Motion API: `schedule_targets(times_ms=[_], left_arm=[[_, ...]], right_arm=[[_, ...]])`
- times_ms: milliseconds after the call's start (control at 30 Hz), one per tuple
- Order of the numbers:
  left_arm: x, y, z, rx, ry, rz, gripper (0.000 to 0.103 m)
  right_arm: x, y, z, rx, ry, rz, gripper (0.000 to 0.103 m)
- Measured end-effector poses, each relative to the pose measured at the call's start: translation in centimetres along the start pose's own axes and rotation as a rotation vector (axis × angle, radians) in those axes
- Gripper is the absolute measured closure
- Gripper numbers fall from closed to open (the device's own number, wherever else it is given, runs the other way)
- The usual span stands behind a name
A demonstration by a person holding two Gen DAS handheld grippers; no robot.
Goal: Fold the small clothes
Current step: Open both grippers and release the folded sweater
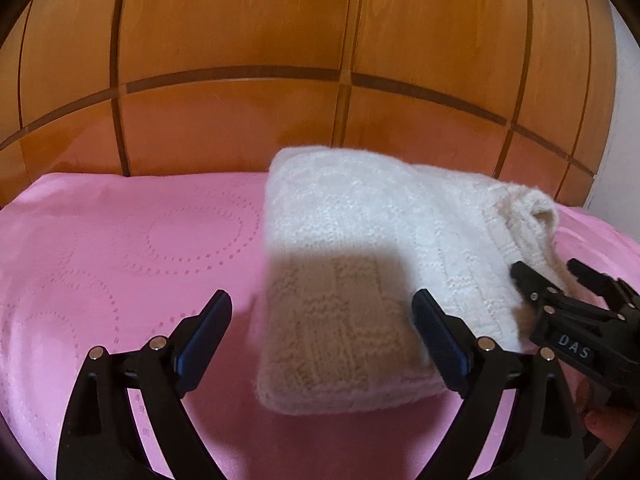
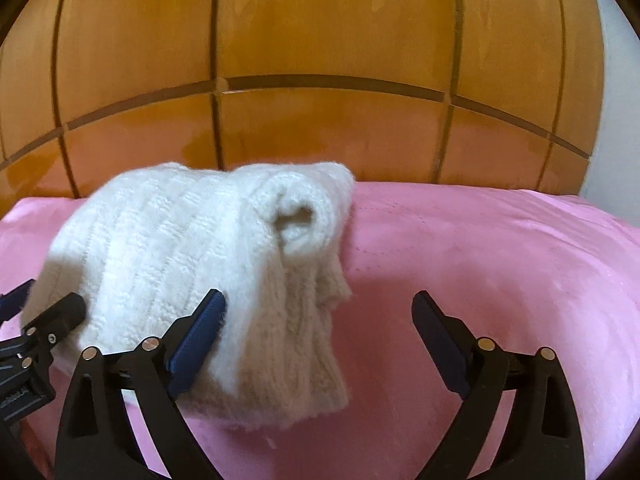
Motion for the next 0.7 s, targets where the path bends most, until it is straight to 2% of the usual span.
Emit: schedule_targets(times_ms=[100,200,500,700], left_arm=[[0.1,-0.1,-1.0,-0.043,0.032,-0.011,0.010],[0.1,-0.2,-0.9,-0.038,0.036,-0.019,0.010],[-0.2,-0.8,1.0,0.001,0.021,-0.016,0.008],[-0.7,-1.1,3.1,0.061,0.033,0.002,0.002]], right_arm=[[0.3,-0.2,-0.5,-0.044,-0.074,-0.007,0.009],[0.1,-0.2,-0.6,-0.056,-0.110,0.009,0.009],[0.1,-0.4,-0.2,-0.038,-0.118,0.013,0.006],[-0.7,-0.5,1.3,0.025,-0.130,0.057,0.004]])
Point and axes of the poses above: each gripper's, at about its wrist camera, not at the fingertips, and z roughly against the way its jaws point, x to its right, y to its top, the point moved 3 cm from there along -z, roughly the way its jaws point, and after that the axes turned 13 degrees about z, right-handed, at the moved point
